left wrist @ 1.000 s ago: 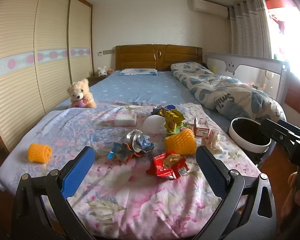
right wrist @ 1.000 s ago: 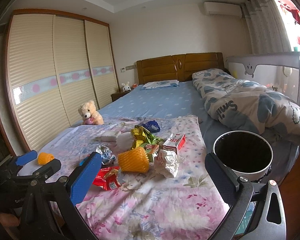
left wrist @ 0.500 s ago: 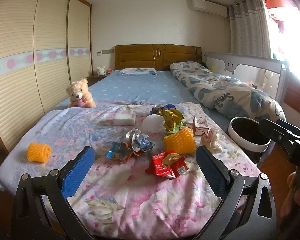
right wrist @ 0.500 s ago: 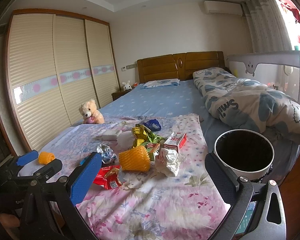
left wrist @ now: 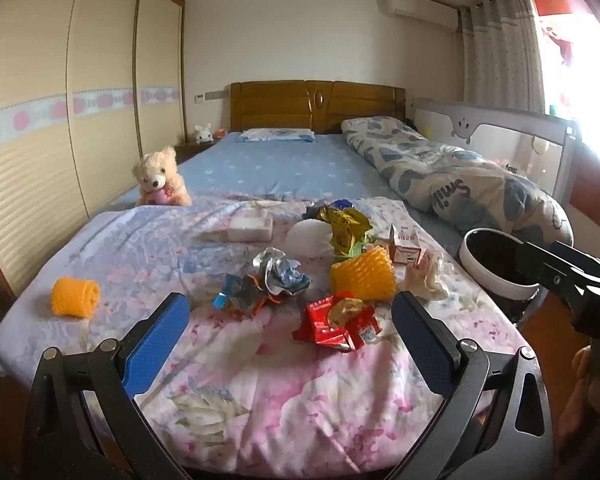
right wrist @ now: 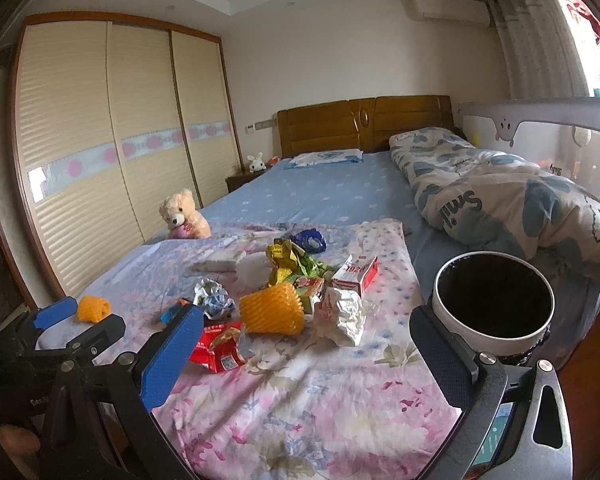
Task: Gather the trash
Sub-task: 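Grasp the red snack wrapper with the left tool while the right grasps the white tissue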
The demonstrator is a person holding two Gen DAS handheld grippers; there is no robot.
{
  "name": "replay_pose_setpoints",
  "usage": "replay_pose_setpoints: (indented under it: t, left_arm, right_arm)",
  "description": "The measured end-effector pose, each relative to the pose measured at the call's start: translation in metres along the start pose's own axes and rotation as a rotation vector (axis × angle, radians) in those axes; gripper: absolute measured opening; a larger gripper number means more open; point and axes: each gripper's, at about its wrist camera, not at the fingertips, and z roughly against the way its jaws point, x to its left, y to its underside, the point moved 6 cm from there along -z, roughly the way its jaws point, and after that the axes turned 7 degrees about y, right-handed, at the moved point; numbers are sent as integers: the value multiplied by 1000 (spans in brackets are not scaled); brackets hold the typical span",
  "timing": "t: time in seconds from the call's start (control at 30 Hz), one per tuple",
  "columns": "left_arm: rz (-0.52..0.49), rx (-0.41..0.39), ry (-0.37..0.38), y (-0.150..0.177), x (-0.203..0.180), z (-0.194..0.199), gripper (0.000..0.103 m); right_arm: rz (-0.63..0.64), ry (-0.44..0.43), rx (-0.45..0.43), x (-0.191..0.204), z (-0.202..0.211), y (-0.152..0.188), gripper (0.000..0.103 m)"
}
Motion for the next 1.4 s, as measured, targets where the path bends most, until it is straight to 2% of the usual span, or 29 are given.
replay_pose_setpoints:
  t: [0.43,0.77,0.97,1.07,1.17,1.2,1.23,1.27,1.3,1.33,1.37,1.4]
  left_arm:
    - [18,111,38,9,3,-31,103]
    - [9,244,76,28,-4,-75,103]
    - [-12,308,81,38,-12,-104,103]
    - [-20,329,90,41,-15,-117,101]
    - [-42,365,111,45,-21,-128,90]
    - [-45,375,119,47,-22,-131,81]
    - [-48,389,133,49,-25,-134,75]
    - [-54,395,135,50,-27,-136,73]
    - [-63,384,136,49,-28,-135,69]
    - [-73,376,142,48,-30,-134,66]
    - [-84,367,145,47,-32,-134,61]
    - [-97,354,144,44,-33,-132,50]
  right_arm:
    - [-13,-10,81,-9,-28,9,102]
    - [-31,-12,218,-27,-85,28,102]
    - [-48,-21,308,-35,-126,40,94]
    - [-47,-26,341,-34,-144,44,88]
    - [-47,-29,368,-34,-158,46,80]
    - [-48,-28,379,-35,-163,48,74]
    - [-52,-28,390,-37,-167,49,63]
    - [-55,-30,399,-37,-169,51,56]
    - [-65,-38,416,-39,-172,54,41]
    - [-75,-48,424,-39,-174,55,31]
    - [-84,-47,424,-41,-173,56,31]
    - [-82,-48,419,-42,-171,56,29]
